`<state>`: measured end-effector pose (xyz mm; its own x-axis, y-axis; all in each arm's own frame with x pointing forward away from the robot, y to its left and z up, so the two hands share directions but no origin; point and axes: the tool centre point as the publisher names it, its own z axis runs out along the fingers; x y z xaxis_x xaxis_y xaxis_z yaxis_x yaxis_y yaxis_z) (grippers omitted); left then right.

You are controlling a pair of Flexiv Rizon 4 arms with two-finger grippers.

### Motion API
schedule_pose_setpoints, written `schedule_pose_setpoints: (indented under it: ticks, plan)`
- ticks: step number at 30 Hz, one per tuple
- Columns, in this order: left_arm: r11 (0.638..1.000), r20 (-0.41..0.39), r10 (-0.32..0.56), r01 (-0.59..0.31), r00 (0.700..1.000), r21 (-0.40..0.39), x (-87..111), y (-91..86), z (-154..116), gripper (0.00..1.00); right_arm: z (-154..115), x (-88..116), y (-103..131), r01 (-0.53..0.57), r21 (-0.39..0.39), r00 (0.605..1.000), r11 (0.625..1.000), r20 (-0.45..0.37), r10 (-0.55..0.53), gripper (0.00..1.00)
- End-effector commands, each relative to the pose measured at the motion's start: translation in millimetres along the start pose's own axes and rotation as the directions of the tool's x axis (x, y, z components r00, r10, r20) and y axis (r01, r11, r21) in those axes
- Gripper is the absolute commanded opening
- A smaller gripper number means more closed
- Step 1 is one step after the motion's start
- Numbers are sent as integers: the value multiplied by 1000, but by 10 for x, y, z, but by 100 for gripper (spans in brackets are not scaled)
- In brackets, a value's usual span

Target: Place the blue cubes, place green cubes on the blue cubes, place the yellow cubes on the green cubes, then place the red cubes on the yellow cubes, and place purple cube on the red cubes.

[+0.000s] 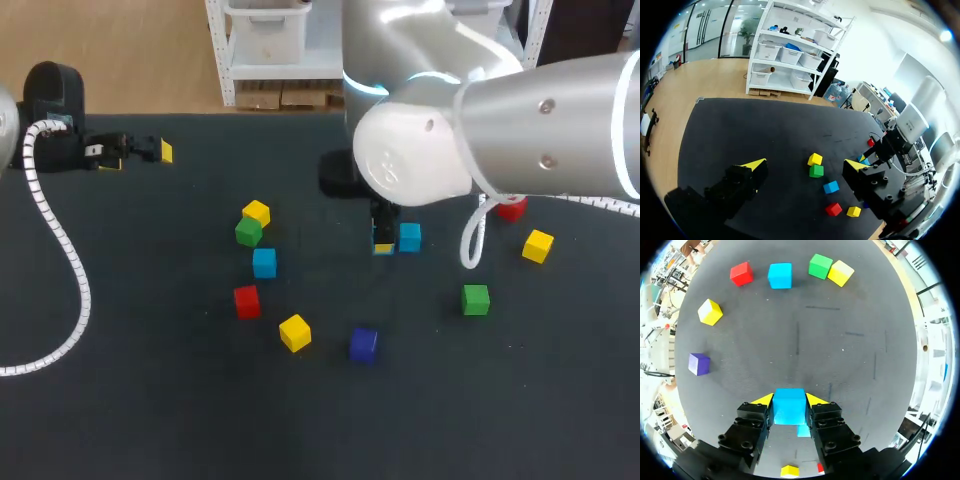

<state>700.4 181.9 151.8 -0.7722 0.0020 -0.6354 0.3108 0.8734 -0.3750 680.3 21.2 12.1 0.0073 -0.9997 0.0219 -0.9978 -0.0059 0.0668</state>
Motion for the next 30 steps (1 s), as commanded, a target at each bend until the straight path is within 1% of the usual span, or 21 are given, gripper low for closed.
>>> schedule_pose_setpoints:
  ticks: [1, 10, 13, 15, 19, 30]
  plan:
    - [1000, 7, 2, -2, 1000, 12, 13, 25, -1, 100, 19, -21, -97, 1, -10, 1000, 1000, -8, -1, 18]
    - [1000, 7, 2, -2, 1000, 12, 13, 25, -1, 100, 67, -27, -216, -15, -23, 1000, 1000, -2, 15, 18]
    - [1000, 7, 2, -2, 1000, 12, 13, 25, -1, 100, 92, -26, -241, -37, -37, 999, 999, 4, 38, 16]
    - [1000, 7, 2, -2, 1000, 12, 13, 25, -1, 100, 94, -23, -238, -45, -41, 999, 998, 8, 45, 15]
    - [1000, 7, 2, -2, 1000, 12, 13, 25, -1, 100, 99, -20, -226, -55, -43, 998, 998, 4, 56, 14]
    - [1000, 7, 2, -2, 1000, 12, 13, 25, -1, 100, 137, -22, -234, -70, -56, 997, 996, 14, 71, 15]
